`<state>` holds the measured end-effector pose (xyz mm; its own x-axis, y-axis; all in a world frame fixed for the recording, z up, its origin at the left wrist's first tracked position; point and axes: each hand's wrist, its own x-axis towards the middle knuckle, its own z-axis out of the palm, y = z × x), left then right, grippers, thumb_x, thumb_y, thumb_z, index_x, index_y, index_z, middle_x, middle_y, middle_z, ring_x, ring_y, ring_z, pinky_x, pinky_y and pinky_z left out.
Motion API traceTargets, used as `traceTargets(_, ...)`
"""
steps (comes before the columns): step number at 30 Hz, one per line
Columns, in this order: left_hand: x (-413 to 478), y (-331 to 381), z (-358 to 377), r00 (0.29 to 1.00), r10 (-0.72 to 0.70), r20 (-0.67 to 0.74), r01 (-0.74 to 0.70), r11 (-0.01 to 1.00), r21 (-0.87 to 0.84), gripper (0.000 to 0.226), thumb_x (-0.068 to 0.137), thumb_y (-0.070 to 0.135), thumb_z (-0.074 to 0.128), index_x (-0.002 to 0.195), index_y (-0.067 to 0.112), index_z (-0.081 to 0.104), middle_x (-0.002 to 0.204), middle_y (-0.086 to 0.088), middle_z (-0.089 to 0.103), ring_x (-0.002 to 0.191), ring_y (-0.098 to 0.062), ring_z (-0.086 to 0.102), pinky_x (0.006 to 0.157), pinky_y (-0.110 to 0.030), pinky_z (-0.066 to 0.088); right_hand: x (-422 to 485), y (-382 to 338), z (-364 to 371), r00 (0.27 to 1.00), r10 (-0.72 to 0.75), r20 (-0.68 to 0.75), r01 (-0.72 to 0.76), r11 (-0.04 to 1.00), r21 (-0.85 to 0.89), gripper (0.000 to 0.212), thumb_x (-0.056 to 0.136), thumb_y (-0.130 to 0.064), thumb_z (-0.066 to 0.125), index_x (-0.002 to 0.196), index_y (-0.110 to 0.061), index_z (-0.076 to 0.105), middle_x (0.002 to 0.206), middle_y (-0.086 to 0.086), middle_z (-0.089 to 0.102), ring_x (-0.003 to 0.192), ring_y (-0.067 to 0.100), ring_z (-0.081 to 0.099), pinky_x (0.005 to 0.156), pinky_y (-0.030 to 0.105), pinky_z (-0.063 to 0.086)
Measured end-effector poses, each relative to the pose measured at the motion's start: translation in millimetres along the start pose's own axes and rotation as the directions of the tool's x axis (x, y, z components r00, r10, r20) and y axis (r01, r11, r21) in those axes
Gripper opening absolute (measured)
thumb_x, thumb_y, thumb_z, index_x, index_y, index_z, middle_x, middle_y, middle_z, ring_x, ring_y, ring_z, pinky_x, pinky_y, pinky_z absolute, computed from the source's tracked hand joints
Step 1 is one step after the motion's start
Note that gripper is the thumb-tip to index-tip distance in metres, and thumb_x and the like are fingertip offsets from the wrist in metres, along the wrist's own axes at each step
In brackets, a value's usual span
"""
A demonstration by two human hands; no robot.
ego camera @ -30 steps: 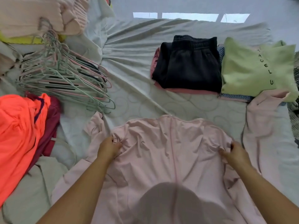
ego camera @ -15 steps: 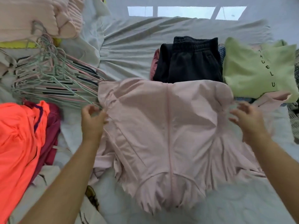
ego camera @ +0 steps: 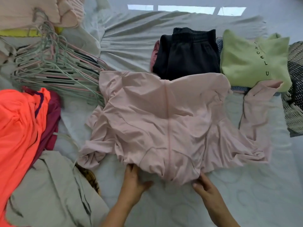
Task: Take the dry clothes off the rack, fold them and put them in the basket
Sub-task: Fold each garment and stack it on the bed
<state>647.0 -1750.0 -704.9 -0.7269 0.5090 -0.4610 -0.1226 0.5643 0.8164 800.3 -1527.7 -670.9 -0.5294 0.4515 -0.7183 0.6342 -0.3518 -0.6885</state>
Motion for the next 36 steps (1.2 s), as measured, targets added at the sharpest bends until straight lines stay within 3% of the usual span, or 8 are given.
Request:
traceTargets(5, 47, 61, -15, 0.983, 0.02, -0.181, -0.053, 0.983, -0.178, 0.089, 0.066, 0.011, 0.078, 0.136, 0.012, 0.023, 0.128, 0.002, 0.048, 0.115, -0.015, 0.05, 0.097, -0.03, 0.044, 18, -37, 11, 0.975, -0.209, 0.077, 0.184, 0.95, 0.252, 0.067, 0.079, -0.007, 0.069, 0.132, -0.035, 0.04, 0.127, -0.011, 0.056, 0.109, -0.005, 0.057, 0.081, 0.009, 0.048)
traceTargets(11, 70, 101, -24, 0.943, 0.054, -0.328, 0.007, 0.984, 0.18, 0.031, 0.087, 0.013, 0.052, 0.113, -0.003, 0.06, 0.106, -0.021, 0.063, 0.097, -0.028, 0.058, 0.074, -0.023, 0.035, 38, -76, 17, 0.93, -0.359, 0.083, 0.332, 0.914, 0.231, 0.088, 0.079, -0.003, 0.068, 0.148, -0.028, 0.019, 0.128, 0.004, 0.058, 0.119, 0.011, 0.054, 0.09, 0.022, 0.049)
traceTargets(14, 39, 132, -21, 0.984, -0.113, -0.14, 0.095, 0.987, -0.127, 0.021, 0.086, 0.011, 0.047, 0.093, -0.004, 0.061, 0.073, -0.013, 0.062, 0.069, -0.026, 0.061, 0.072, -0.03, 0.052, 14, -91, 13, 0.932, -0.358, 0.064, 0.331, 0.909, 0.253, 0.106, 0.057, -0.04, 0.083, 0.144, -0.024, 0.024, 0.101, 0.004, 0.071, 0.105, 0.012, 0.063, 0.1, 0.031, 0.044)
traceTargets(17, -14, 142, -24, 0.91, -0.344, 0.231, 0.405, 0.854, -0.326, 0.038, 0.086, 0.0, 0.037, 0.052, 0.004, 0.052, 0.041, -0.008, 0.039, 0.032, -0.02, 0.041, 0.042, -0.024, 0.047, -20, -85, 0, 0.936, -0.351, 0.04, 0.326, 0.903, 0.281, 0.081, 0.062, -0.043, 0.077, 0.13, -0.016, 0.041, 0.09, 0.013, 0.073, 0.094, 0.017, 0.066, 0.091, 0.028, 0.049)
traceTargets(22, -51, 90, -24, 0.791, -0.579, 0.198, 0.603, 0.792, -0.095, 0.039, 0.093, 0.034, 0.054, 0.067, 0.005, 0.054, 0.049, -0.009, 0.048, 0.041, -0.021, 0.048, 0.042, -0.024, 0.045, -32, -14, -8, 0.976, -0.172, -0.132, 0.165, 0.985, -0.056, 0.013, 0.084, -0.012, 0.066, 0.089, -0.021, 0.058, 0.105, 0.016, 0.064, 0.096, 0.025, 0.061, 0.074, 0.017, 0.047)
traceTargets(28, -56, 33, -7, 0.866, -0.498, -0.042, 0.485, 0.858, -0.168, 0.028, 0.091, 0.033, 0.056, 0.093, 0.006, 0.051, 0.084, -0.005, 0.053, 0.075, -0.018, 0.05, 0.063, -0.029, 0.044, -23, 26, 11, 0.998, 0.057, -0.031, -0.064, 0.942, -0.329, 0.022, 0.089, -0.027, 0.061, 0.104, -0.014, 0.053, 0.102, 0.005, 0.06, 0.094, 0.019, 0.057, 0.085, 0.034, 0.047)
traceTargets(33, -75, 30, 32, 0.837, -0.515, 0.185, 0.543, 0.825, -0.159, 0.016, 0.092, 0.021, 0.057, 0.086, 0.009, 0.048, 0.064, -0.002, 0.055, 0.044, -0.009, 0.051, 0.038, -0.02, 0.035, -39, 37, 35, 0.983, 0.135, 0.127, -0.083, 0.932, -0.352, 0.011, 0.087, -0.017, 0.064, 0.09, -0.009, 0.055, 0.074, 0.004, 0.064, 0.056, 0.011, 0.058, 0.048, 0.019, 0.045)
traceTargets(36, -88, 27, 41, 0.815, -0.518, 0.258, 0.559, 0.821, -0.115, 0.018, 0.093, 0.016, 0.053, 0.077, 0.009, 0.05, 0.05, 0.002, 0.06, 0.037, -0.009, 0.052, 0.034, -0.018, 0.031, -57, 59, 25, 0.977, 0.16, 0.142, -0.084, 0.895, -0.438, 0.016, 0.085, -0.006, 0.062, 0.071, -0.012, 0.057, 0.043, -0.005, 0.058, 0.039, 0.001, 0.052, 0.05, 0.021, 0.044)
